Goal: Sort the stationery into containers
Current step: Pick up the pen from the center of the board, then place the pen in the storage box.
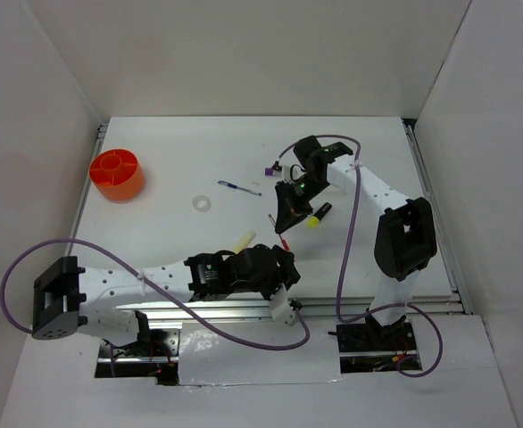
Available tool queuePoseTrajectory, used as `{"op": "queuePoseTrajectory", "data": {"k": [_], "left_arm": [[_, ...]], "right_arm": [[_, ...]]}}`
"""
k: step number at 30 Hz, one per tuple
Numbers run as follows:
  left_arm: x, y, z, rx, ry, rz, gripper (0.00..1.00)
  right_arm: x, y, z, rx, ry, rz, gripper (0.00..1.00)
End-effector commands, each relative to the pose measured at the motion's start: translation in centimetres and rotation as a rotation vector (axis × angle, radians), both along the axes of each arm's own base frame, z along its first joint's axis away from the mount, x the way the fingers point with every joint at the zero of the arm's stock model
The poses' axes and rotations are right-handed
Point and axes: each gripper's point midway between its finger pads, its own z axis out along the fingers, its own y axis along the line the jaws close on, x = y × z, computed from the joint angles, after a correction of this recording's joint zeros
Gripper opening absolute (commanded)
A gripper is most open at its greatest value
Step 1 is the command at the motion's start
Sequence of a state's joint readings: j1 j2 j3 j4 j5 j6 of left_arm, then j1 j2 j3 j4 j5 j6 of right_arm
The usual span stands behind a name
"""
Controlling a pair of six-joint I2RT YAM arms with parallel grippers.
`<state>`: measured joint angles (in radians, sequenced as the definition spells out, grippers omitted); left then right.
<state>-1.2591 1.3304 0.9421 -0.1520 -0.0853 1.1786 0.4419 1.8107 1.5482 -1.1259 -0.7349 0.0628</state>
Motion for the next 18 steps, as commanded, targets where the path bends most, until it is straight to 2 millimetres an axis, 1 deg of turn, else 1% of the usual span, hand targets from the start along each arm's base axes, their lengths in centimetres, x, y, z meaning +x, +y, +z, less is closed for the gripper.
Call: {"op": "queuePoseTrajectory", "data": {"k": [1,4,6,7,8,10,11,13,14,16,17,18], "left_arm": [[-0.3,-1.0,0.0,0.009,0.008,-0.029,0.67],[-0.1,-1.5,-0.4,0.017,0.008,-0.025,0.66],[0.4,-1.7,-0.2,0.011,0.000,-0.007,0.64],[0.5,-1.9,-0.6,0.021,0.004,0.002,0.62],[0.6,-2.1,-0.3,0.018,0.002,0.007,0.58],[1.0,-2.1,-0.8,0.033,0.011,0.036,0.53],[1.2,-2.3,-0.6,0.027,0.009,0.045,0.49],[1.4,-2.3,-0.9,0.037,0.008,0.062,0.42],[1.6,-2.3,-0.8,0.037,0.003,0.070,0.36],[1.8,-2.2,-1.0,0.039,0.001,0.088,0.30],[1.9,-2.3,-0.9,0.038,-0.001,0.092,0.25],[1.9,-2.2,-0.9,0.038,-0.004,0.100,0.22]], "right_arm": [[0.7,0.5,0.9,0.012,-0.031,-0.004,0.00],[0.7,0.5,0.9,0.012,-0.033,-0.004,0.00],[0.7,0.6,0.9,0.013,-0.033,-0.002,0.00],[0.6,0.5,0.9,0.011,-0.033,-0.003,0.00],[0.6,0.5,0.9,0.010,-0.035,-0.002,0.00],[0.6,0.5,0.9,0.008,-0.035,-0.003,0.00],[0.6,0.5,1.1,0.012,-0.039,-0.002,0.00],[0.4,0.5,1.0,0.013,-0.038,0.002,0.00],[0.3,0.5,1.1,0.010,-0.043,0.005,0.00],[0.2,0.5,1.0,0.004,-0.047,0.006,0.00],[0.1,0.6,0.9,0.004,-0.046,0.009,0.00],[0.1,0.5,0.9,0.003,-0.046,0.010,0.00]]}}
